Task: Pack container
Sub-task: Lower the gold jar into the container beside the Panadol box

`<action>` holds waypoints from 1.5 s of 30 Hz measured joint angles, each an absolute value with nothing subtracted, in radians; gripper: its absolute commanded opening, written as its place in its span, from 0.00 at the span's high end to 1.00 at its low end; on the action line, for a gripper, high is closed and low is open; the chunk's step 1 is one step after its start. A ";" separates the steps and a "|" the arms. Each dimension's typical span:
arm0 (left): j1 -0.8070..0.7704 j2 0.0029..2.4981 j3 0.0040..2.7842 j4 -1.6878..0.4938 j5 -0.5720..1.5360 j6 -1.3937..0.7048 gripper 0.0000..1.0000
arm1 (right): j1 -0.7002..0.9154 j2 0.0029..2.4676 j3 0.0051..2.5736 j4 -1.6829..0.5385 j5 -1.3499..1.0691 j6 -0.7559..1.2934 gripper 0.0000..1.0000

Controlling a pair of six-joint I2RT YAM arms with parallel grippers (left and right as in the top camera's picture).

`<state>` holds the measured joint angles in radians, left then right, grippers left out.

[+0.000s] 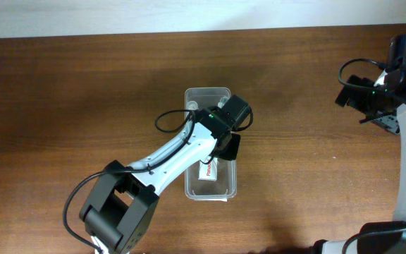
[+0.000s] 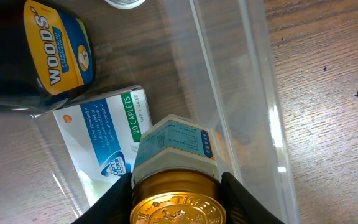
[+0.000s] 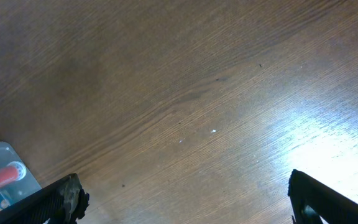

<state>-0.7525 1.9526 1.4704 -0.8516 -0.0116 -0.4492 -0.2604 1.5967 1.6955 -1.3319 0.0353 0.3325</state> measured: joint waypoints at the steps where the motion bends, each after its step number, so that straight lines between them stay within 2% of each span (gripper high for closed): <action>1: -0.752 1.953 1.470 -0.852 -0.012 -0.449 0.72 | -0.260 1.597 1.695 -1.332 0.035 0.333 0.02; 4: -0.752 1.953 1.470 -0.852 -0.012 -0.439 0.79 | -0.260 1.597 1.695 -1.332 0.035 0.333 0.01; 20: -0.753 1.946 1.472 -0.878 0.019 -0.385 0.80 | -0.260 1.597 1.695 -1.332 0.035 0.333 0.02; 26: -0.755 1.946 1.472 -0.881 0.023 -0.377 0.78 | -0.260 1.597 1.695 -1.332 0.035 0.334 0.02; 31: -0.755 1.946 1.472 -0.882 0.023 -0.338 0.70 | -0.260 1.597 1.695 -1.332 0.035 0.333 0.01; 45: -0.770 1.943 1.472 -0.961 -0.079 -0.336 0.71 | -0.260 1.597 1.695 -1.332 0.035 0.333 0.02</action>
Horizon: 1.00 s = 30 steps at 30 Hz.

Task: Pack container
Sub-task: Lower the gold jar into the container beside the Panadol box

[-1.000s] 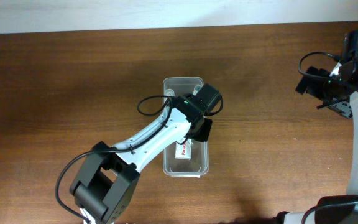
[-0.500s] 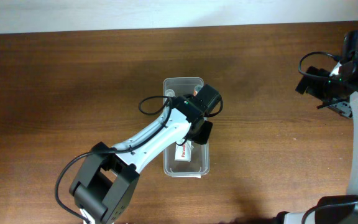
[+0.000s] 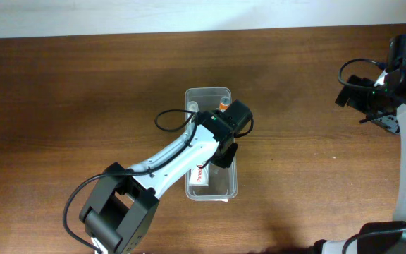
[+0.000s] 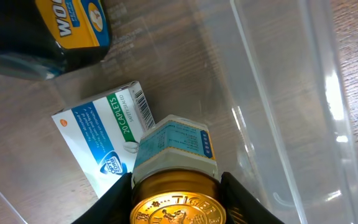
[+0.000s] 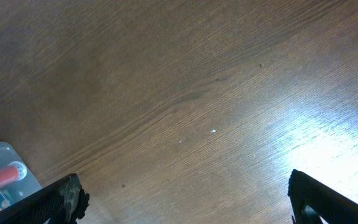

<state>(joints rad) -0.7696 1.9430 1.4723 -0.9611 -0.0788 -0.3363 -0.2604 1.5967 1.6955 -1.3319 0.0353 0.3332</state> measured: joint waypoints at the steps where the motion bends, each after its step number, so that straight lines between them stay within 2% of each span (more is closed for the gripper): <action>1: -0.770 1.943 1.472 -0.956 -0.078 -0.336 0.71 | -0.260 1.597 1.695 -1.332 0.035 0.333 0.02; 12: -0.769 1.943 1.472 -0.875 -0.038 -0.336 0.69 | -0.260 1.597 1.695 -1.332 0.035 0.333 0.02; 19: -0.769 1.943 1.472 -0.883 -0.034 -0.338 0.49 | -0.260 1.597 1.695 -1.332 0.035 0.334 0.02; 30: -0.769 1.943 1.472 -0.877 -0.033 -0.340 0.49 | -0.260 1.597 1.695 -1.332 0.035 0.333 0.01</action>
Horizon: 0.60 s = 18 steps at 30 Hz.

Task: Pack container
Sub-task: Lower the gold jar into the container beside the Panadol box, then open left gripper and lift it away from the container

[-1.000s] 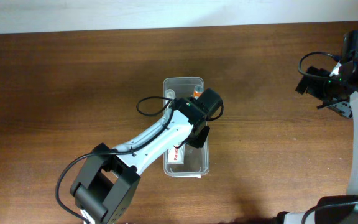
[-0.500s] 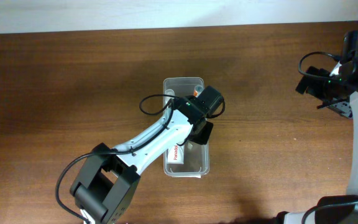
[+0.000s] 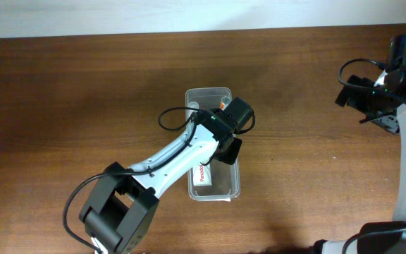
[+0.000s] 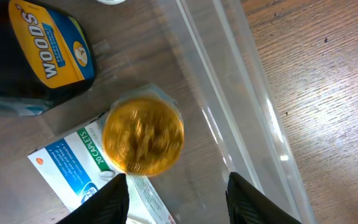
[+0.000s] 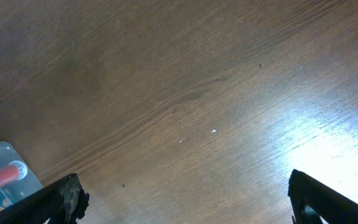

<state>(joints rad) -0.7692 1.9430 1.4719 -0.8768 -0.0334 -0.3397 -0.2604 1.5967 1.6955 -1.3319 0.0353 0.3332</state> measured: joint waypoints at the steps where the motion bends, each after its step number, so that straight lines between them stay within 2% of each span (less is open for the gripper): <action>1: -0.769 1.943 1.472 -0.876 -0.033 -0.340 0.49 | -0.260 1.597 1.695 -1.332 0.035 0.332 0.02; 10: -0.769 1.922 1.489 -0.937 -0.033 -0.340 0.49 | -0.260 1.597 1.695 -1.332 0.035 0.334 0.02; 13: -0.769 1.880 1.552 -1.015 -0.033 -0.340 0.41 | -0.260 1.597 1.695 -1.332 0.035 0.333 0.02; 18: -0.750 1.719 1.693 -1.116 -0.078 -0.338 0.21 | -0.260 1.597 1.695 -1.332 0.035 0.334 0.02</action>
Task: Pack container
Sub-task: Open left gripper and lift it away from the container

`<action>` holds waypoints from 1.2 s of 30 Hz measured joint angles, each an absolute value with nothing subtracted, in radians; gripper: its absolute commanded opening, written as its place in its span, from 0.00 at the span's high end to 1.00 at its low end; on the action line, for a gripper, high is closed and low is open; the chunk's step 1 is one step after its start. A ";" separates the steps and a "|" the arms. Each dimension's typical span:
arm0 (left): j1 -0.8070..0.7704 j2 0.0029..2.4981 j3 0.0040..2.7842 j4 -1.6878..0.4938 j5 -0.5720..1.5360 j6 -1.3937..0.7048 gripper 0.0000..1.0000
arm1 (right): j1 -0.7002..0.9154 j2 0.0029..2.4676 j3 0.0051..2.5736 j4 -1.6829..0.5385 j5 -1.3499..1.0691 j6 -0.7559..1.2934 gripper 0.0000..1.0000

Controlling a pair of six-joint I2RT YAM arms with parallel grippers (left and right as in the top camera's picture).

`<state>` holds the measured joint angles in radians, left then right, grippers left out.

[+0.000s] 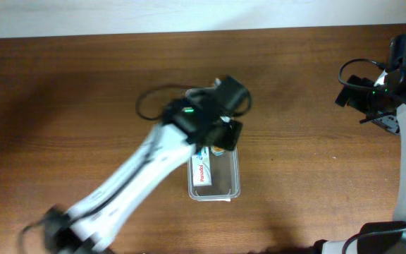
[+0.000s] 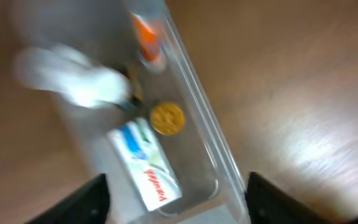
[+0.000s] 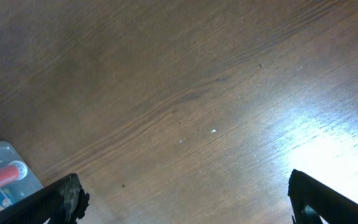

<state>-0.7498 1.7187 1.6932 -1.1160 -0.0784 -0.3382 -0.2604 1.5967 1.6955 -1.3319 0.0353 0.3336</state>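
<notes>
The clear plastic container (image 2: 225,165) lies below my left gripper (image 2: 178,182), which is open, empty and well above it; this view is blurred. Inside it a gold-lidded jar (image 2: 167,118) stands beside a white box (image 2: 145,167) with red lettering. An orange-capped item (image 2: 146,36) and a white blur (image 2: 73,81) lie at the far end. In the overhead view the left gripper (image 1: 225,132) covers the container's (image 1: 224,185) far half, and the box (image 1: 203,173) shows. My right gripper (image 3: 184,180) is open over bare wood, far to the right.
The brown wooden table (image 1: 83,106) spreads round the container. A pale strip (image 1: 118,14) runs along the table's far edge. The right arm (image 1: 383,88) stands at the right edge. One container corner (image 3: 2,171) with a red tube shows in the right wrist view.
My left gripper, open just above the gold-lidded jar inside the container, is now raised high over it. The jar stays in the container beside the box. The right arm has not moved.
My left gripper was shut on the gold-lidded jar over the container's right side. Then it held the jar lower, next to the caplets box. Then it was open with the jar left standing there. Now it is well above the container, empty.
</notes>
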 measured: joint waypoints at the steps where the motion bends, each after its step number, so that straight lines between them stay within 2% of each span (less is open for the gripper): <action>1: -0.735 1.675 1.716 -1.128 -0.097 -0.340 0.19 | -0.260 1.597 1.695 -1.332 0.035 0.333 0.02; 5: -0.582 1.498 1.758 -1.156 -0.167 -0.331 0.13 | -0.260 1.597 1.695 -1.332 0.035 0.333 0.01; 8: -0.435 1.443 1.758 -1.183 -0.194 -0.301 0.01 | -0.260 1.597 1.695 -1.332 0.035 0.333 0.02; 14: -0.256 1.429 1.757 -1.323 -0.214 -0.274 0.01 | -0.260 1.597 1.695 -1.332 0.035 0.332 0.02; 23: -0.234 1.429 1.757 -1.360 -0.168 -0.276 0.01 | -0.260 1.597 1.695 -1.332 0.035 0.334 0.02; 28: -0.234 1.429 1.756 -1.456 -0.166 -0.276 0.01 | -0.260 1.597 1.695 -1.332 0.035 0.334 0.02; 36: -0.234 1.422 1.748 -1.385 -0.225 -0.276 0.01 | -0.260 1.597 1.695 -1.332 0.035 0.332 0.02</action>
